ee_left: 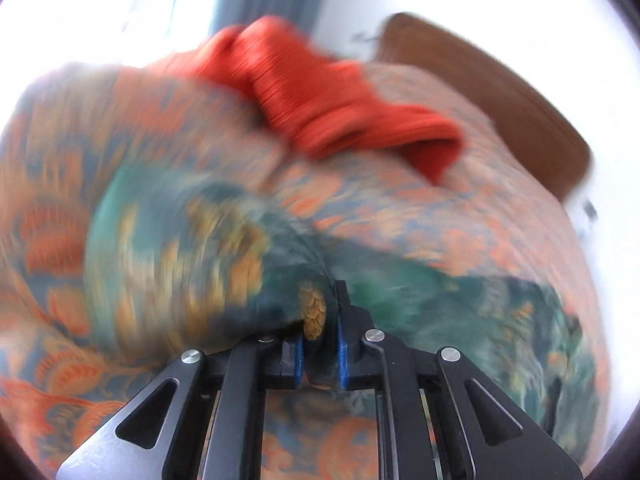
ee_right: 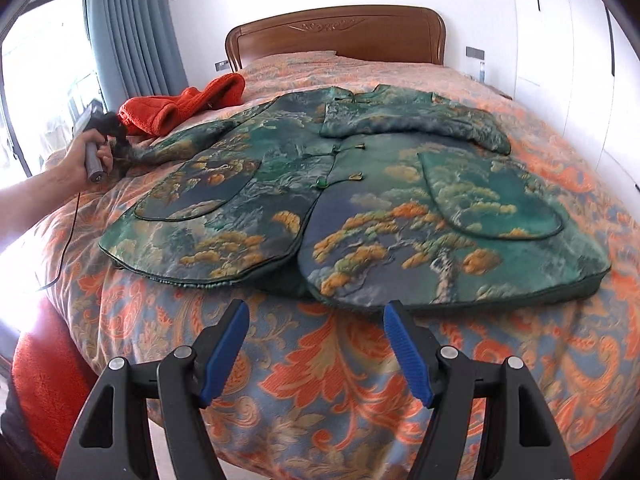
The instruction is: Fold large clothes
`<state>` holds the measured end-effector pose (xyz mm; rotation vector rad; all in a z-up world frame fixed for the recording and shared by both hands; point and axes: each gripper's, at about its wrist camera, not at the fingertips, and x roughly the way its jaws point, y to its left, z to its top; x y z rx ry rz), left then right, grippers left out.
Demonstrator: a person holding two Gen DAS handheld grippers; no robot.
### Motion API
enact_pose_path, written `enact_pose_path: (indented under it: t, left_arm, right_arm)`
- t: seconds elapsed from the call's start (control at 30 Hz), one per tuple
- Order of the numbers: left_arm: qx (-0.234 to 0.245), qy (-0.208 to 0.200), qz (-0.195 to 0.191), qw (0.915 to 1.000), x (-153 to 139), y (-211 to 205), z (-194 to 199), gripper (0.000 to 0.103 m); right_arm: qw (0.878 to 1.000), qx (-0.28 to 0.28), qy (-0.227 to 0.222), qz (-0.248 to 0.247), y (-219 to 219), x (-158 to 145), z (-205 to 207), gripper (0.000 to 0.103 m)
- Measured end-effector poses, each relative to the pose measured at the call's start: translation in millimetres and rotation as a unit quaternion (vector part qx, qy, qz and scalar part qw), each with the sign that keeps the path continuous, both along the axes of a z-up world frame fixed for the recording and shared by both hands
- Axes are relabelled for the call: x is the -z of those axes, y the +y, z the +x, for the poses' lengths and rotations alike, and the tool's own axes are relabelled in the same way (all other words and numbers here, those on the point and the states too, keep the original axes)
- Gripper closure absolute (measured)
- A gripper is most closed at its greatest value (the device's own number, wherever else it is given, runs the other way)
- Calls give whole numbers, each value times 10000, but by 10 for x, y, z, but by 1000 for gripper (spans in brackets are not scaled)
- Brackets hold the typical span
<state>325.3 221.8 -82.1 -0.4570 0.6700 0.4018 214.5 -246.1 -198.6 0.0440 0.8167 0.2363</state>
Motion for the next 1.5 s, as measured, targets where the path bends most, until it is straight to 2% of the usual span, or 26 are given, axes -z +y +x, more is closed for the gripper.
enact_pose_path:
  t: [0.1,0.13,0.17,0.2,0.23,0.27,0.3,0.33,0.37,0.47,0.5,0.57,0.63,0.67,0.73,0.77,0.9,1.0,1.07,1.13,1.23,1.37,1.5]
  left_arm:
    - [716,-268,827,9936,-349,-530,0,92]
    - [1028,-362,1176,9871,-450,-784,-4,92]
    - [1401,-460,1631,9755,-543,-1111,-23,92]
    - [1608,-506,1895,9673,-582,-1297,-52,92]
    - [1951,-553,2308,9516,-604,-1614,-79,92]
    - [2189,-562,2571,9396,-594,-1833,-98,92]
    - [2521,-539,2914,9212,-542,-2138,-125,92]
    - [2720,-512,3093,9098,-498,-2308,-121,91]
    - [3031,-448,3306,8927,-397,-2558,-147,90]
    - [3661,-183,3520,8612,-107,-2984,-143,86]
    - [3901,-8,3552,8495,56,-3139,-160,80]
    - [4243,296,3507,8344,279,-3355,-178,68]
    - [4325,474,3563,8269,466,-3483,-280,32]
    - [4314,482,3625,8247,542,-3516,-351,28]
    - [4298,448,3666,8239,646,-3533,-529,22]
    - [4297,475,3609,8263,670,-3506,-609,22]
    - [4179,450,3180,8498,621,-3274,-958,15]
    - [3920,376,2980,8695,565,-3069,-1164,14]
    - [3722,372,2786,8846,541,-2937,-1300,14]
    - [3549,396,2586,8975,539,-2816,-1384,14]
    - [3299,370,2270,9156,492,-2632,-1519,14]
    - [3145,268,1925,9292,438,-2427,-1700,12]
    - [3051,265,1767,9354,463,-2276,-1832,10]
  right_arm:
    - [10000,-14,13,63,7,3,13,31]
    - [10000,-8,12,74,5,2,18,31]
    - [10000,11,7,92,-7,0,28,31]
    - [9999,25,14,99,-11,1,40,31]
    - [9999,40,22,104,-19,0,48,31]
    - [9999,79,12,129,-35,-6,49,31]
    - [9998,111,-9,157,-46,-16,46,31]
    - [9997,138,-29,176,-58,-23,37,31]
    - [9997,167,-48,194,-71,-31,23,31]
    - [9994,242,-61,225,-124,-37,-21,31]
    - [9994,257,-65,226,-136,-38,-30,31]
    - [9993,294,-63,212,-182,-33,-55,31]
    - [9992,354,-38,204,-237,-19,-73,31]
    - [9991,375,-21,204,-258,-13,-76,31]
    - [9988,439,12,194,-312,-1,-89,31]
    - [9987,462,14,197,-339,-2,-96,31]
    - [9985,488,0,249,-423,-79,-46,31]
    - [9985,296,-74,455,-462,-250,238,31]
    - [9952,164,-111,961,-504,-436,613,31]
    - [9888,-102,57,1486,-495,-516,1105,26]
    - [9787,23,571,1971,-509,-365,1968,26]
    - [9614,608,1092,2453,-598,9,2804,26]
    - [9511,536,1585,2597,-437,323,3226,27]
